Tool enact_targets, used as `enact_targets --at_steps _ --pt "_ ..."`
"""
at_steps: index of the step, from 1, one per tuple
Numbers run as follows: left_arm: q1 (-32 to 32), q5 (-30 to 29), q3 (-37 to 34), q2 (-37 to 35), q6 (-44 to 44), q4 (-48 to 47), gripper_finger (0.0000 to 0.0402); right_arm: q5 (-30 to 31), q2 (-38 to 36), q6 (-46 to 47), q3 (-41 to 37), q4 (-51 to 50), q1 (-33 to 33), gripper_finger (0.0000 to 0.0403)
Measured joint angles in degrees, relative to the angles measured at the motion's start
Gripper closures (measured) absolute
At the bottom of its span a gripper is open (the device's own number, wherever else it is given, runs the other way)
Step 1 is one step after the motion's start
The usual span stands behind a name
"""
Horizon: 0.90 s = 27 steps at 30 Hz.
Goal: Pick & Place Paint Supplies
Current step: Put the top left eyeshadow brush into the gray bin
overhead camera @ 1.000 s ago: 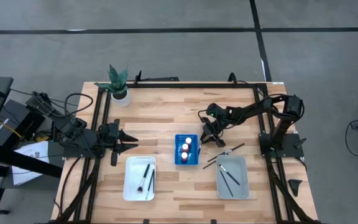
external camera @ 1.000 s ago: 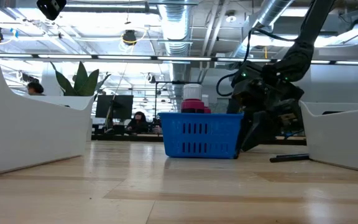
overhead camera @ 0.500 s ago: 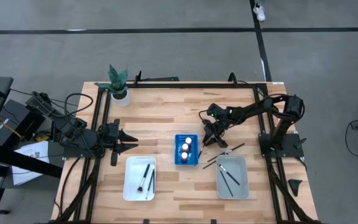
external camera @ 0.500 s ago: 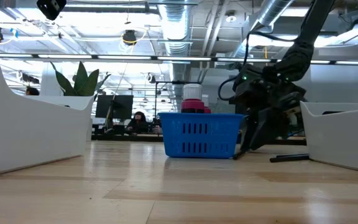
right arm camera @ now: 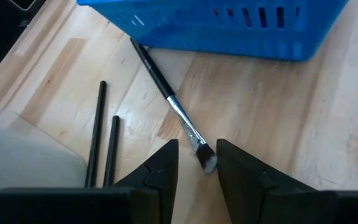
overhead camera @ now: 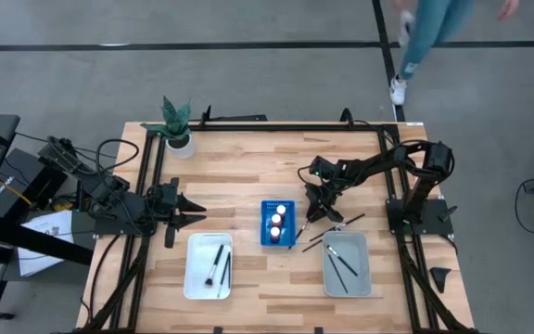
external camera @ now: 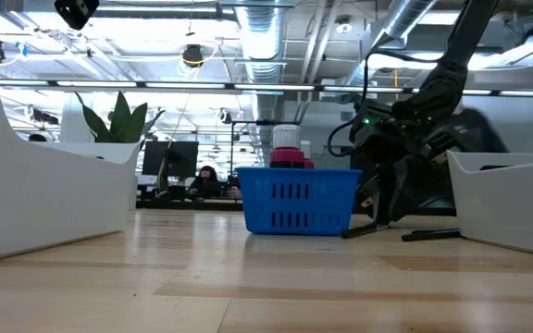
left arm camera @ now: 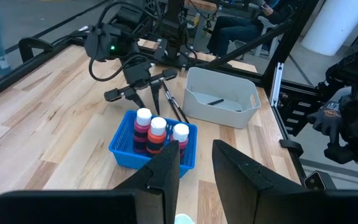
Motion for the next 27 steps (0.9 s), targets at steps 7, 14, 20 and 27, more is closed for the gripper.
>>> enact_targets --at_steps 7,14,20,27 --pt "-0.02 0.13 0.0 0.0 0.0 0.01 0.0311 -0.1 -0.02 0.13 0.0 -0.39 0.85 0.0312" --pt "-0.02 0.11 0.02 -0.02 0.03 0.79 0.0311 0.56 -0.02 -0.03 -0.04 0.11 1.69 0.0333" --pt "-0.02 0.09 0.02 -0.02 0.03 1.25 0.0311 2.01 -0.02 -1.56 -0.04 0.48 2.6 0.038" --pt "-0.02 1.09 0.02 -0.02 0.03 1.3 0.0311 1.46 -0.02 -4.73 0.02 -1.71 2.67 0.0398"
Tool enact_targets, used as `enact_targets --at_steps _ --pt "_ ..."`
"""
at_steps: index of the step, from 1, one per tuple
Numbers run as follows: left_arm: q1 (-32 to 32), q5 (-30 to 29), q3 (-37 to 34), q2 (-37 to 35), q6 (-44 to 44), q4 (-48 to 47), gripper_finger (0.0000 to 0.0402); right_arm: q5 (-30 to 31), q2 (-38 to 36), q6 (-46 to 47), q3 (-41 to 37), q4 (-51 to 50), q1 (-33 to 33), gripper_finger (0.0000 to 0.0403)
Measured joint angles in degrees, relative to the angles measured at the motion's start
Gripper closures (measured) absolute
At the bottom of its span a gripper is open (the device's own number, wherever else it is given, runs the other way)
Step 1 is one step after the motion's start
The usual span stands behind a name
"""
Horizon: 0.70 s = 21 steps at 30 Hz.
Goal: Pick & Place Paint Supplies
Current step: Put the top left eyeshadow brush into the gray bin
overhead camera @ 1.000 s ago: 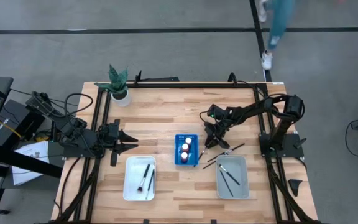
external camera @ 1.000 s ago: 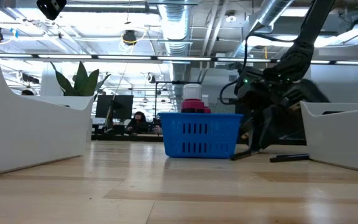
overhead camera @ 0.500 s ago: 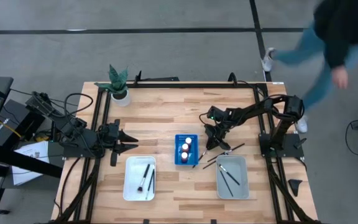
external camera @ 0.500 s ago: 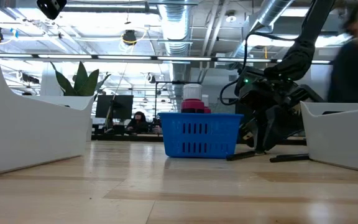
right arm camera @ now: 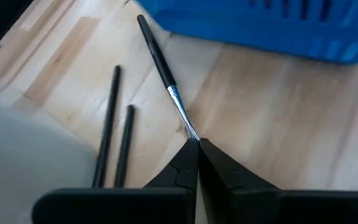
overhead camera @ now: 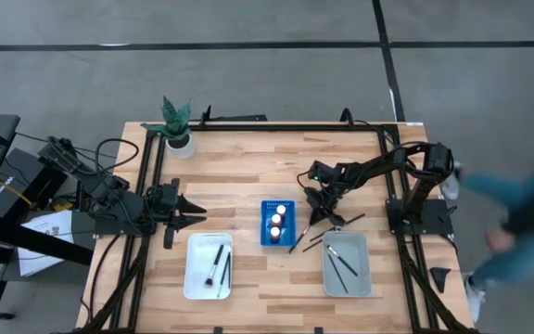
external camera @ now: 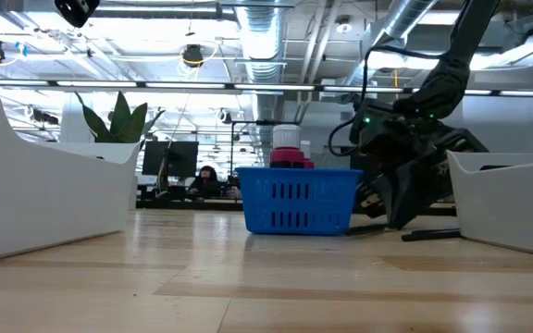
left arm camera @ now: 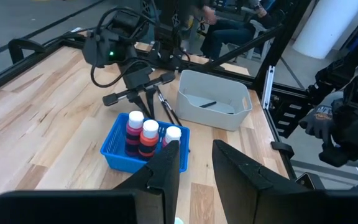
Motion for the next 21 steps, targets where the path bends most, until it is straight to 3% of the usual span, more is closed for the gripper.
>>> enact_targets --at_steps 11,21 --pt "0.0 0.0 0.0 0.0 0.01 0.0 0.0311 -2.93 0.03 -2.34 0.29 -2.95 -0.04 0.0402" --pt "0.0 -0.02 0.0 0.0 0.16 0.0 0.0311 -0.57 -10.08 -5.54 0.42 -9.21 -0.02 0.0403"
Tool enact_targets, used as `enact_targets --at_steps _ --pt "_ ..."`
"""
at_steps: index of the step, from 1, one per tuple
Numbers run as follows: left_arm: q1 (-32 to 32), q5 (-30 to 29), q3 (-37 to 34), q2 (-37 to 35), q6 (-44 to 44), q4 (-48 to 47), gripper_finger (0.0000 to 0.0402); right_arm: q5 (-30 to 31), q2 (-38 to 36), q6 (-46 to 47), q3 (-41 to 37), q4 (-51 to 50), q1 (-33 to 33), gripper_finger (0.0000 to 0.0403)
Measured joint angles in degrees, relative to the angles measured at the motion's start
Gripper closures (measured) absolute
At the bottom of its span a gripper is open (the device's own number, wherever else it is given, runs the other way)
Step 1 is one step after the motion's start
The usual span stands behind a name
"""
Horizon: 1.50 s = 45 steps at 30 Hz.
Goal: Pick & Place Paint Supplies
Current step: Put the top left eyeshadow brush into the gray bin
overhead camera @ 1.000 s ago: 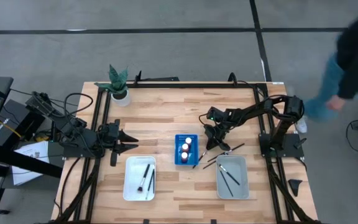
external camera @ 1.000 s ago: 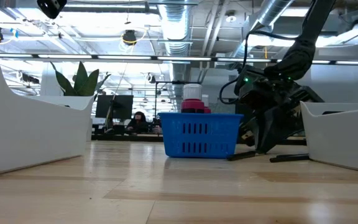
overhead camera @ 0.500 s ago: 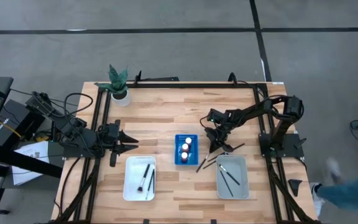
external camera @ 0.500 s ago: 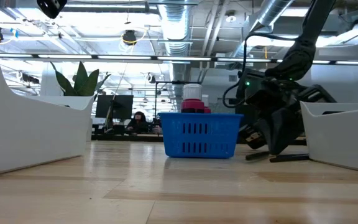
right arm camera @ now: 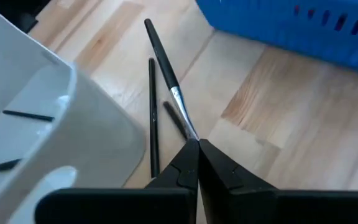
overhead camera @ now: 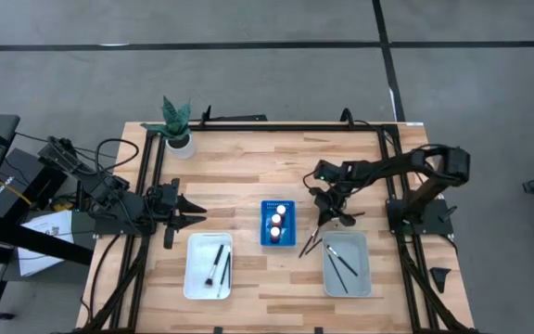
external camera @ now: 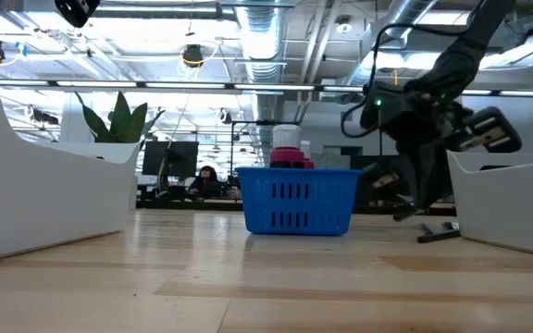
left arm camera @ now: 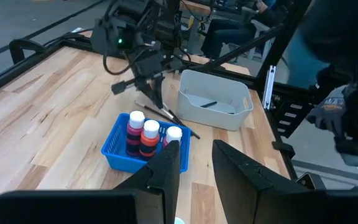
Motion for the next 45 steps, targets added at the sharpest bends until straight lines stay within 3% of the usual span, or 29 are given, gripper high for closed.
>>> enact_targets --at_steps 13,19,25,32,45 --pt "0.0 -0.02 0.0 0.0 2.24 0.85 0.0311 -0.14 -14.6 0.09 0.15 -1.26 -0.02 0.0403" --pt "0.0 -0.02 0.0 0.0 2.24 0.81 0.0311 -0.19 -21.55 0.1 0.17 -9.39 0.9 0.0403" --pt "0.02 -0.09 0.0 0.55 2.8 1.58 0.0311 0.73 -25.81 0.18 0.17 -16.41 7.15 0.0403" --pt "0.02 -0.03 0.0 3.07 4.66 1.51 0.0311 7.09 -27.26 8.58 0.2 -18.62 16.98 0.0403" --pt "0.0 2.62 0.0 4.54 4.82 1.57 0.0311 12.96 -32.44 20.16 0.22 -26.19 22.5 0.0403"
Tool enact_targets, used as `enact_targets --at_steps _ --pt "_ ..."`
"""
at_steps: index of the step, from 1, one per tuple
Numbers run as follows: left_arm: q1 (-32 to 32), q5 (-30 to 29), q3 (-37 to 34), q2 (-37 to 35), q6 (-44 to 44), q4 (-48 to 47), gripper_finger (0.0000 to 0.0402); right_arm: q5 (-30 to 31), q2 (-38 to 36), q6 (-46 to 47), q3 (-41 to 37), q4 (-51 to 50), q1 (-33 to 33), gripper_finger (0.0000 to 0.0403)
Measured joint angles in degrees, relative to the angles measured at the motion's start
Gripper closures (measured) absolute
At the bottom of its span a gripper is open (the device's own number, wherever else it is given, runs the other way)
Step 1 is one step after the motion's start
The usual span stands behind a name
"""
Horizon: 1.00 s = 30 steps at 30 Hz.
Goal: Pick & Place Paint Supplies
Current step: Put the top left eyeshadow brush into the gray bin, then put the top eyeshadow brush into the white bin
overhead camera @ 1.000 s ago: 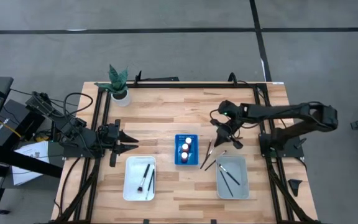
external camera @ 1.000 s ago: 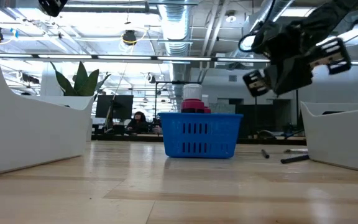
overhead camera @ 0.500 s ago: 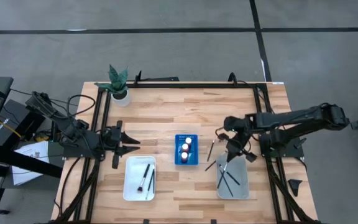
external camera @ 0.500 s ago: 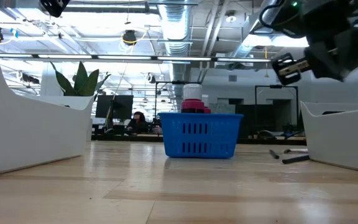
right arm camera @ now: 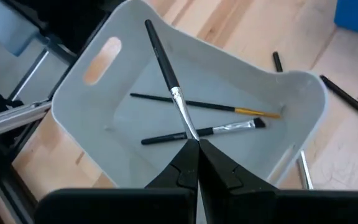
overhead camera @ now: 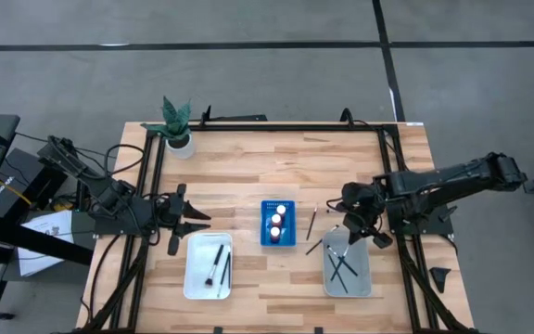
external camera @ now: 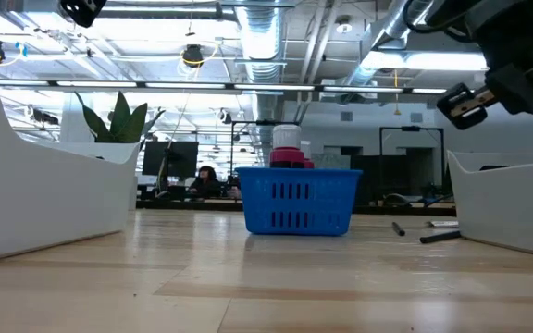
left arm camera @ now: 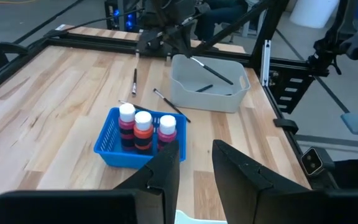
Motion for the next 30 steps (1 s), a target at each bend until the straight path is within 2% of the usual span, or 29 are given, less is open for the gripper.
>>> enact_targets --at_steps 7,17,25,30 --pt "0.02 0.0 0.0 -0.02 0.9 0.06 0.0311 1.8 -0.38 5.31 0.04 1.54 0.96 0.0397" --pt "0.0 0.0 0.0 -0.02 1.01 0.11 0.0311 1.67 -0.41 5.54 0.04 1.34 0.99 0.0368" --pt "0.0 -0.02 0.0 -0.02 1.01 0.13 0.0311 1.9 -0.41 5.78 0.04 1.35 0.97 0.0363" --pt "0.0 -0.02 0.0 -0.02 1.01 0.13 0.0311 6.77 -0.41 9.11 0.04 2.86 0.9 0.0363"
